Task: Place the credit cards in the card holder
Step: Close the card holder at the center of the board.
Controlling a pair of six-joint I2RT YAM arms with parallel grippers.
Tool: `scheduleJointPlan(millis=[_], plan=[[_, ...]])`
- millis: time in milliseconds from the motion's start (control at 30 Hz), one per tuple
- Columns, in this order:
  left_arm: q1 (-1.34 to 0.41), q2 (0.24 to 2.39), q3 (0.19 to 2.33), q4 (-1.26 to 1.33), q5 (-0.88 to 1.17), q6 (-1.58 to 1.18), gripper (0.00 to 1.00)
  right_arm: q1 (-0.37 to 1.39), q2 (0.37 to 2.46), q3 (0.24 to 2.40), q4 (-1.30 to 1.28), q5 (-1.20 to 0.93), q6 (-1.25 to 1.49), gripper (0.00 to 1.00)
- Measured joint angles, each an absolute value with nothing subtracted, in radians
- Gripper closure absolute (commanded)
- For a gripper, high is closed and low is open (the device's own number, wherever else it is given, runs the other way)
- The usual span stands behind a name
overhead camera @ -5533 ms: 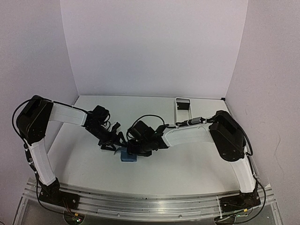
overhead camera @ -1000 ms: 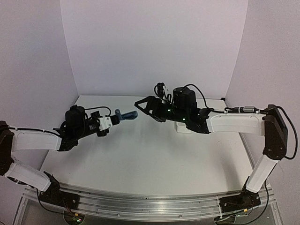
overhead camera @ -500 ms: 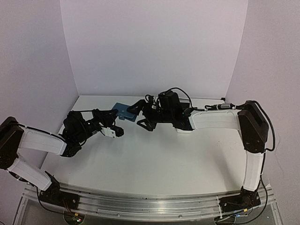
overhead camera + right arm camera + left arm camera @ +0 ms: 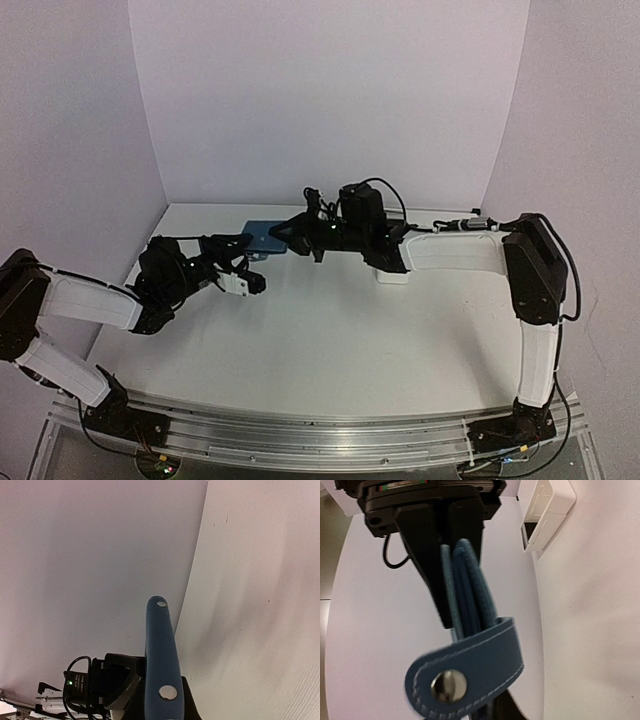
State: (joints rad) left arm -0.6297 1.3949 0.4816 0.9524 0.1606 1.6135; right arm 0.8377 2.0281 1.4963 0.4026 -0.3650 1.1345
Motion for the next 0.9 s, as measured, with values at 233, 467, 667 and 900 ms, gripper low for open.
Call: scheduleJointPlan(millis=[233, 467, 667, 900], plan=[[-0.608, 1.250, 0.697, 0.297, 0.328, 1.298, 0.16, 0.803, 1.990, 1.452, 0.259, -0.376, 0.839, 1.00], [-0.528, 1.183, 0.953, -0.228, 0.713, 1.006, 0.16, 0.774, 1.898, 1.449, -0.020, -0.455, 0.257, 1.00], [-0.534, 1.359, 1.108, -0.449, 0.887, 0.796, 0.16, 0.820, 1.830, 1.498, -0.183, -0.487, -0.109, 1.00], [-0.571, 1.454, 1.191, -0.575, 0.914, 0.704, 0.21, 0.885, 1.846, 1.597, -0.368, -0.468, -0.328, 1.00]])
